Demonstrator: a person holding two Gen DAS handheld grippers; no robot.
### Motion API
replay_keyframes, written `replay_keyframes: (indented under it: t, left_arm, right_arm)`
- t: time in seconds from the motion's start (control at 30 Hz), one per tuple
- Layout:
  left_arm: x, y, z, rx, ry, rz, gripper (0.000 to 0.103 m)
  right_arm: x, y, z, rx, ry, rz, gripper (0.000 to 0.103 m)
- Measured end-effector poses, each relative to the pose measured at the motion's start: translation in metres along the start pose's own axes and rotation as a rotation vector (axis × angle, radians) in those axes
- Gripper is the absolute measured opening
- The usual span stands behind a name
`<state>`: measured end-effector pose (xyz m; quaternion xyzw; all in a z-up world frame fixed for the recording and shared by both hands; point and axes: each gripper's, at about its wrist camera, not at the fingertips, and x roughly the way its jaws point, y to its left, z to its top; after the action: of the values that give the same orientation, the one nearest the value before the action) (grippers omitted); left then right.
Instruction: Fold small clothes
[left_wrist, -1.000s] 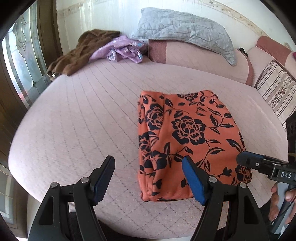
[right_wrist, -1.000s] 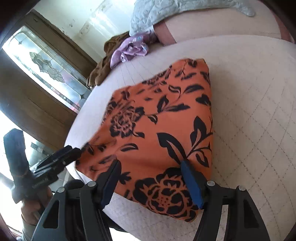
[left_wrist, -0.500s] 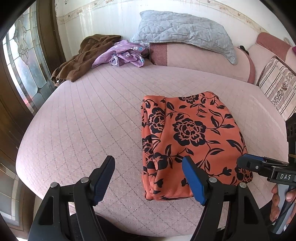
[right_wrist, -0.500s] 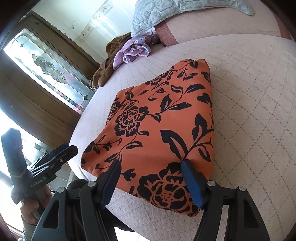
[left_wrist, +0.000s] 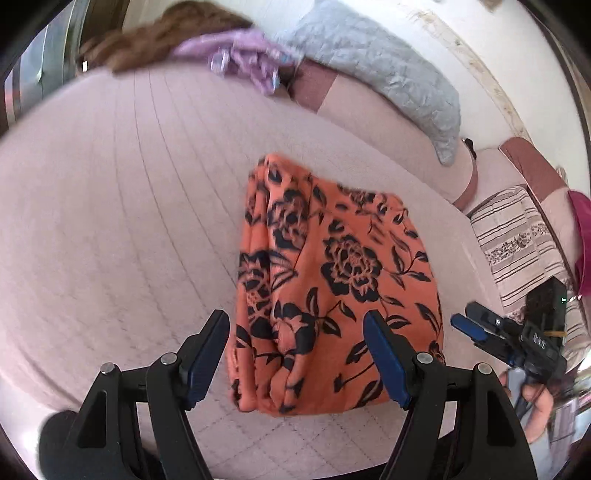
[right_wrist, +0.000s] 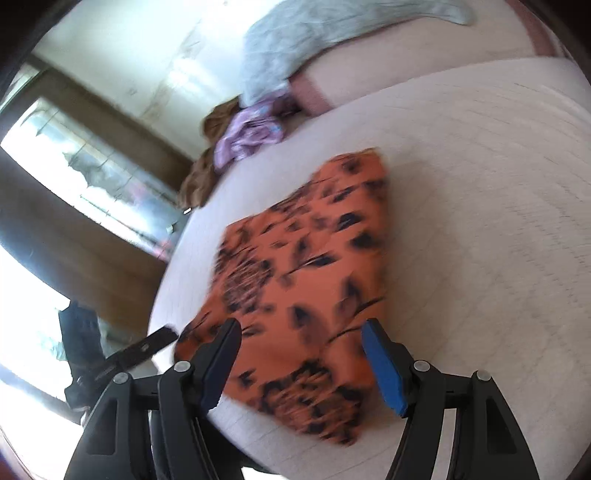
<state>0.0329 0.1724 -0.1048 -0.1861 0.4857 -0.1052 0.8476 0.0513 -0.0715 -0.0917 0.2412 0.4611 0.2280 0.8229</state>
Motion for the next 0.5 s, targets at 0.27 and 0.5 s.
replay_keyframes:
  t: [0.27, 0.5]
  left_arm:
    - [0.026, 0.021, -0.012, -0.066, 0.104, -0.058, 0.031]
    - [0.014, -0.002, 0.029, -0.004, -0.009, -0.125, 0.069]
  right_arm:
    - [0.029, -0.033, 0.006, 0.108, 0.069, 0.021, 0.073]
    - [0.030, -0.037, 0.004, 0.111, 0.074, 0.022, 0.073]
